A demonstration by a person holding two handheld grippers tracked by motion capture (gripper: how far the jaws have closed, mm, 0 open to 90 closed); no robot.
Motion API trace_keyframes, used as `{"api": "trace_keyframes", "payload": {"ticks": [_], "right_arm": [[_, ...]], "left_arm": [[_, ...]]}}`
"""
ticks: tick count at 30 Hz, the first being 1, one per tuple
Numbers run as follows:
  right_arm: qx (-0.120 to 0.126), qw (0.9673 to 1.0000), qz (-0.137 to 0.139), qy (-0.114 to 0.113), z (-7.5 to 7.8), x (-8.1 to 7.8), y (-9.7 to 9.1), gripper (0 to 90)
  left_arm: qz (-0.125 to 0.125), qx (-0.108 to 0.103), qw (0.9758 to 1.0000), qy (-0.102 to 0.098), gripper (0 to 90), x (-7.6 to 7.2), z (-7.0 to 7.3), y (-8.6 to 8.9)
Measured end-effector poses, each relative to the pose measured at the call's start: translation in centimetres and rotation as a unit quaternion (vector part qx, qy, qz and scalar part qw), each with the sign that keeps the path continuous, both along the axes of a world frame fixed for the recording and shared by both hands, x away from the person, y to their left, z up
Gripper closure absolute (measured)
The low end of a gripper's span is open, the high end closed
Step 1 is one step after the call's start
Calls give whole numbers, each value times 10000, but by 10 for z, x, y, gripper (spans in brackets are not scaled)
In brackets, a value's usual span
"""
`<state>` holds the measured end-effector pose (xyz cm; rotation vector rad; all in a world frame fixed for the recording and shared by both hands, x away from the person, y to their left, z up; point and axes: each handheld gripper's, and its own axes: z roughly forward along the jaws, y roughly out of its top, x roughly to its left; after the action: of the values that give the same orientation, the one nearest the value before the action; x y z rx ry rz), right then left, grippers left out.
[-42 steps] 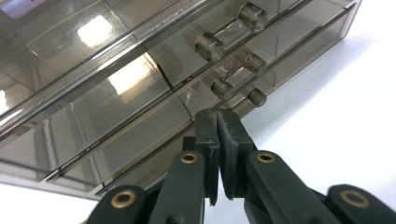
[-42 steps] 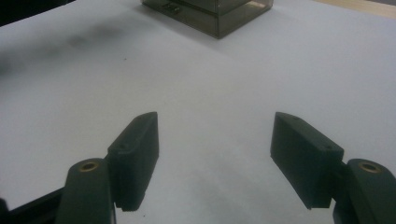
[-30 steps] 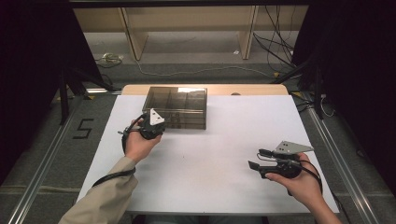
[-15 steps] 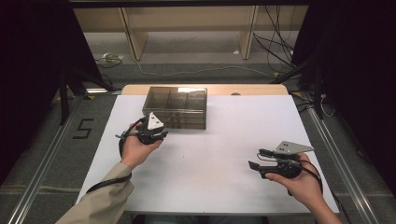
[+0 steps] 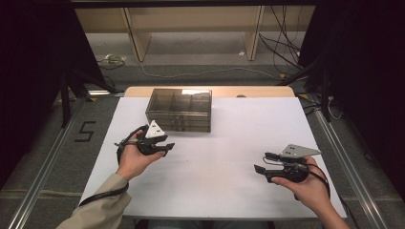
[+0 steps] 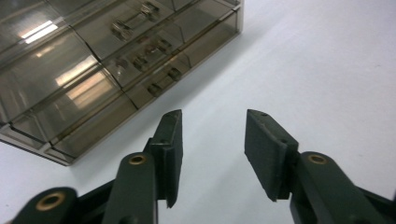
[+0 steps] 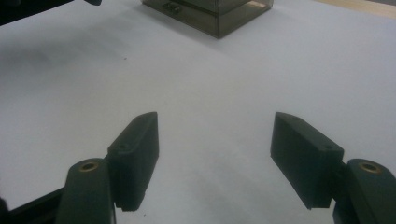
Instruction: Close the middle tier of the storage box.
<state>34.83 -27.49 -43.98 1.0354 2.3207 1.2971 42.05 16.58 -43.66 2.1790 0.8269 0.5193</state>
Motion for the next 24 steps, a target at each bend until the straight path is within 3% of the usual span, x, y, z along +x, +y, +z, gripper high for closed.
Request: {"api": "trace_keyframes", "payload": {"ticks": [6,11,18,21,24], "right_arm": [[2,10000,11,-13,0,0,0,331],[1,10000,13,-15,0,0,0,331],[16,10000,13,-23,0,0,0,331],[8,10000,14,-12,0,0,0,331],[11,10000,14,-7,0,0,0,330]], "left_arm": [[-178,-130,9996,176,442,-9,2,0],[-320,-360,9983,326,365,-15,5,1],[-499,-474,9961,548,242,-25,5,1],[-539,-413,9962,554,162,-29,5,3],[-537,-465,9959,554,154,-34,4,5]]}}
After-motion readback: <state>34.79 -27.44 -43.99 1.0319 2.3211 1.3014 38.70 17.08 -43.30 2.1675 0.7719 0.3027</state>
